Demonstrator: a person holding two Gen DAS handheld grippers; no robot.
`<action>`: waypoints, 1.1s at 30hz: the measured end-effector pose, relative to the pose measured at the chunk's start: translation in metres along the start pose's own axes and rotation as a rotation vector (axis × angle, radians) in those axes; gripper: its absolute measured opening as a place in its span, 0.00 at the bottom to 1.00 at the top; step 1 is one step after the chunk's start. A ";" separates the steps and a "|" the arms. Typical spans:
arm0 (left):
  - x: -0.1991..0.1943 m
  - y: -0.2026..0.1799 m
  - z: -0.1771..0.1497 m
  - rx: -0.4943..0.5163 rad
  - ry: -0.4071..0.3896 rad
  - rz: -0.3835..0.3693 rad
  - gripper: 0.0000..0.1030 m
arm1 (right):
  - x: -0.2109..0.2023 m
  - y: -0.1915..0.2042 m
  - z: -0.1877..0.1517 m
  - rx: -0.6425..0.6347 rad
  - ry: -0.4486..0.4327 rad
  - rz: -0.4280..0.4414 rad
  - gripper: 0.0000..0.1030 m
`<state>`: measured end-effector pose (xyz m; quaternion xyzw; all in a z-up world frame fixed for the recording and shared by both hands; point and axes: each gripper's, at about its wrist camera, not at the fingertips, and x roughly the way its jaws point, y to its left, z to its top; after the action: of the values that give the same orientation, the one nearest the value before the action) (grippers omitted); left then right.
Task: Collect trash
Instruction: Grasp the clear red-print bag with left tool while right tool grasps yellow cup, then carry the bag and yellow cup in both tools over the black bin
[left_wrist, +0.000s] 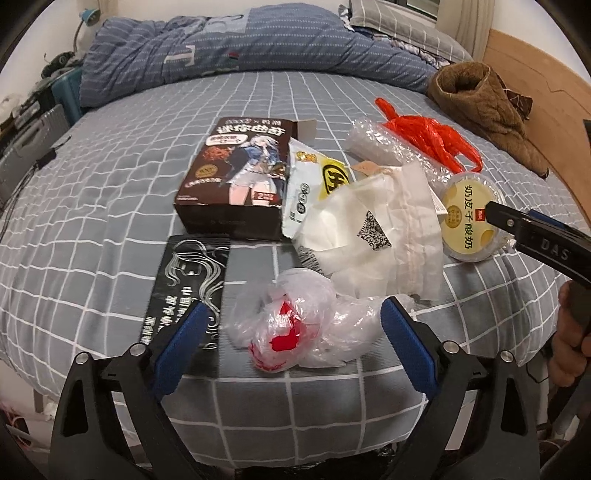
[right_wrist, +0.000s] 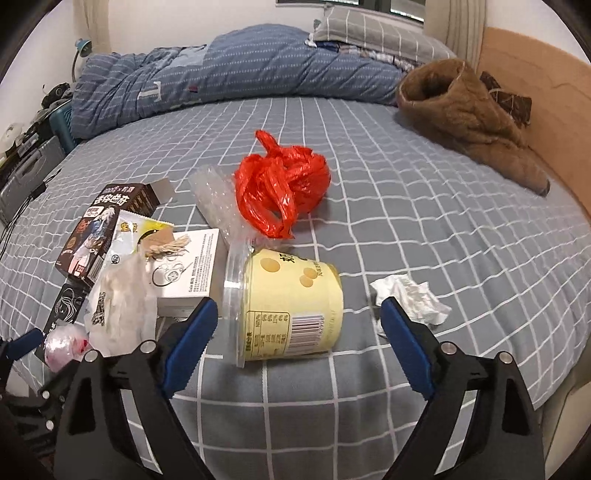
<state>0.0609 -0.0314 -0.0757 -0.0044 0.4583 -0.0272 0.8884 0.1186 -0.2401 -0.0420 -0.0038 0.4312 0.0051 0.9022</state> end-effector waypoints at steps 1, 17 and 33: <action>0.001 -0.001 0.000 0.001 0.003 -0.004 0.85 | 0.003 0.000 0.000 0.000 0.006 0.002 0.80; 0.008 -0.002 0.000 -0.010 0.022 -0.053 0.59 | 0.014 0.000 -0.004 0.033 0.052 0.055 0.64; 0.004 -0.001 -0.003 -0.002 0.020 -0.042 0.53 | -0.009 0.003 -0.007 0.004 0.011 0.020 0.64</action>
<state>0.0610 -0.0324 -0.0808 -0.0147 0.4668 -0.0457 0.8831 0.1077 -0.2370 -0.0398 0.0024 0.4363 0.0133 0.8997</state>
